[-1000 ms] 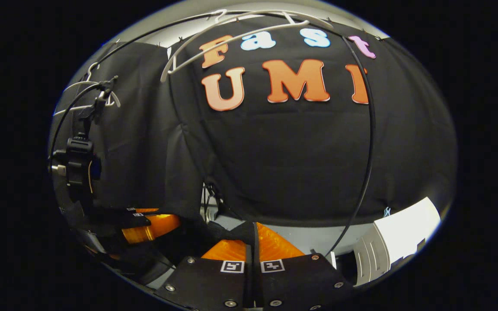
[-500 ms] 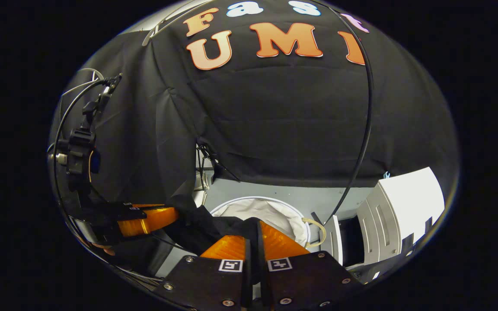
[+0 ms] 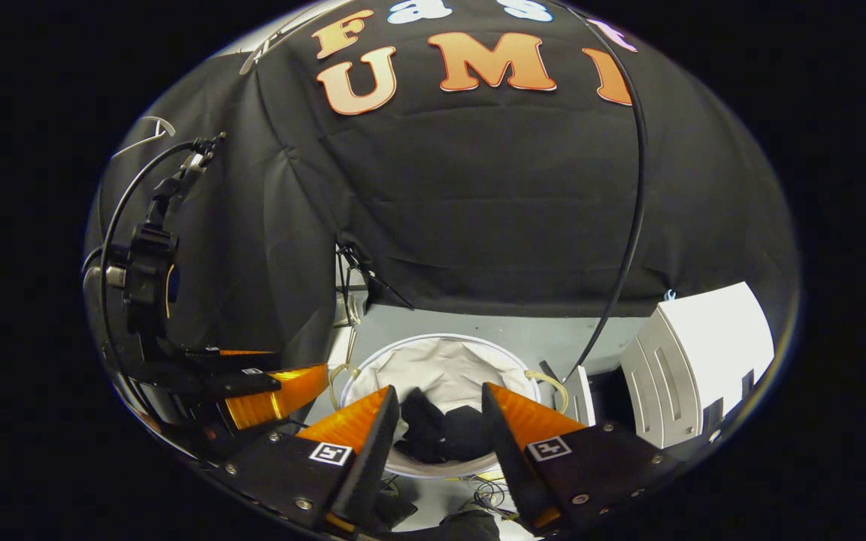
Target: Grasp the clothes on the hanger with both hands and then place them into the laundry hamper below.
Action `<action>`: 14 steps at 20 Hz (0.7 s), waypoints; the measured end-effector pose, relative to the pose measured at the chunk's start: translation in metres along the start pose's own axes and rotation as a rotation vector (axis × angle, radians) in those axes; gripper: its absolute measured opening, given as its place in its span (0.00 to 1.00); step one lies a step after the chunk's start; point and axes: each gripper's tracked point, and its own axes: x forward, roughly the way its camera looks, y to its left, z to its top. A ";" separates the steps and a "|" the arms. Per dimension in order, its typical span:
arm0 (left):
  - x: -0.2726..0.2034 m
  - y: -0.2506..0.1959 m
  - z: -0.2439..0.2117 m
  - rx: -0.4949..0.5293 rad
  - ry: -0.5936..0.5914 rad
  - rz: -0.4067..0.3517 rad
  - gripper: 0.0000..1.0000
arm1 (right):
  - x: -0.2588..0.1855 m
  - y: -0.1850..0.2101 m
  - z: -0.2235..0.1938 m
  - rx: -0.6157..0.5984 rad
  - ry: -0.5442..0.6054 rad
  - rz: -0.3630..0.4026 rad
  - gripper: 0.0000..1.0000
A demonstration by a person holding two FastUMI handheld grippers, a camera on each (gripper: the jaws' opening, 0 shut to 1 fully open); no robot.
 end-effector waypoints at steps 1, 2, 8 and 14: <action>0.000 0.001 0.001 0.002 -0.005 0.003 0.98 | 0.001 -0.001 0.002 -0.003 -0.002 0.000 0.74; -0.003 0.000 0.003 0.004 -0.013 0.003 0.95 | 0.002 -0.002 0.003 -0.004 -0.006 0.000 0.80; -0.011 -0.003 0.012 0.009 -0.047 -0.010 0.98 | -0.006 -0.004 0.021 -0.008 -0.050 -0.017 0.93; -0.057 -0.007 0.066 -0.011 -0.220 -0.024 0.98 | -0.047 0.003 0.086 -0.065 -0.229 -0.050 0.93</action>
